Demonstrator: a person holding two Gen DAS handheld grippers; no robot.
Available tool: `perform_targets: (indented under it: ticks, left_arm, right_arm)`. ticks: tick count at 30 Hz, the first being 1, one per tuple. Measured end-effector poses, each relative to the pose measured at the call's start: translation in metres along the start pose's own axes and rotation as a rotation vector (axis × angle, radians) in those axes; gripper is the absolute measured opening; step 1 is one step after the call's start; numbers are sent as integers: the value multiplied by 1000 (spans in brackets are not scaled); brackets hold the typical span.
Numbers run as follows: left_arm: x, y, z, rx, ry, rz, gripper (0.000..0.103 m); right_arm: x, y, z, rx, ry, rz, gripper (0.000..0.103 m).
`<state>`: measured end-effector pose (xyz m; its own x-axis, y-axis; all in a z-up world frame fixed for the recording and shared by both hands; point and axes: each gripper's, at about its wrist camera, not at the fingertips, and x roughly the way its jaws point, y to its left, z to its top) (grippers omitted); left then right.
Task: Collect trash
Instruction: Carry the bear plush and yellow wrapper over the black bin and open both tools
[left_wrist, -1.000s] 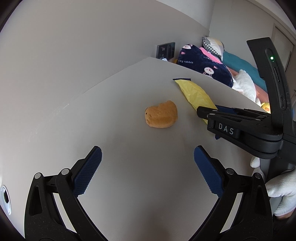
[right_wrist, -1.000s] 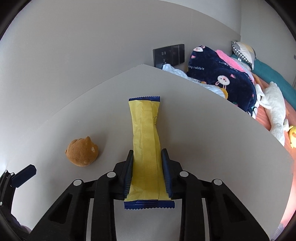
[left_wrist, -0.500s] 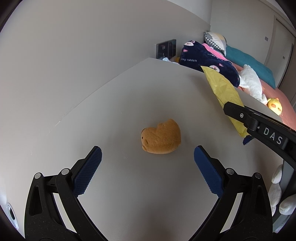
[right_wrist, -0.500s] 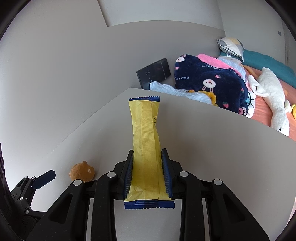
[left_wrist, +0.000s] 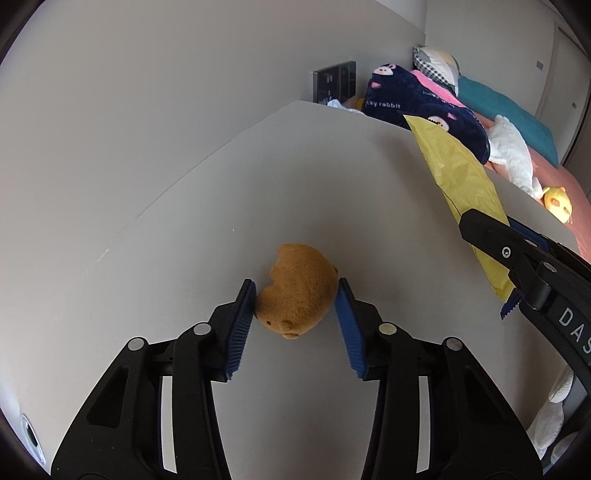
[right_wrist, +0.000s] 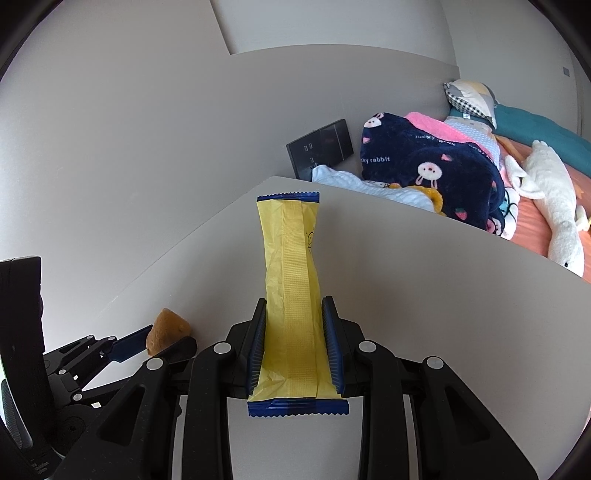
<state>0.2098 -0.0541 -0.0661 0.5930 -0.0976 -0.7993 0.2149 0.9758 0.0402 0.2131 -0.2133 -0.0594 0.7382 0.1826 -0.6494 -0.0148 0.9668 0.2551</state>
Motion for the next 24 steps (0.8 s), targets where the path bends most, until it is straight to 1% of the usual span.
perform_targets:
  ticks: [6, 9, 11, 13, 16, 24]
  left_arm:
    - [-10, -4, 0, 5, -31, 22, 43]
    - [-16, -9, -2, 1, -21, 29, 43]
    - [-26, -13, -5, 16, -27, 52, 43]
    - [-36, -13, -6, 6, -36, 52, 43]
    - [-54, -12, -10, -6, -47, 55, 43]
    - [-89, -11, -26, -21, -69, 47, 43]
  right_arm:
    - [4, 2, 1, 0, 9, 4, 31]
    - [4, 5, 2, -3, 5, 15, 31]
    - [0, 3, 3, 17, -5, 29, 31]
    - [-5, 1, 6, 42, -24, 30, 31]
    - [-16, 3, 2, 40, -22, 31, 31]
    - [-50, 8, -18, 30, 30, 15, 31]
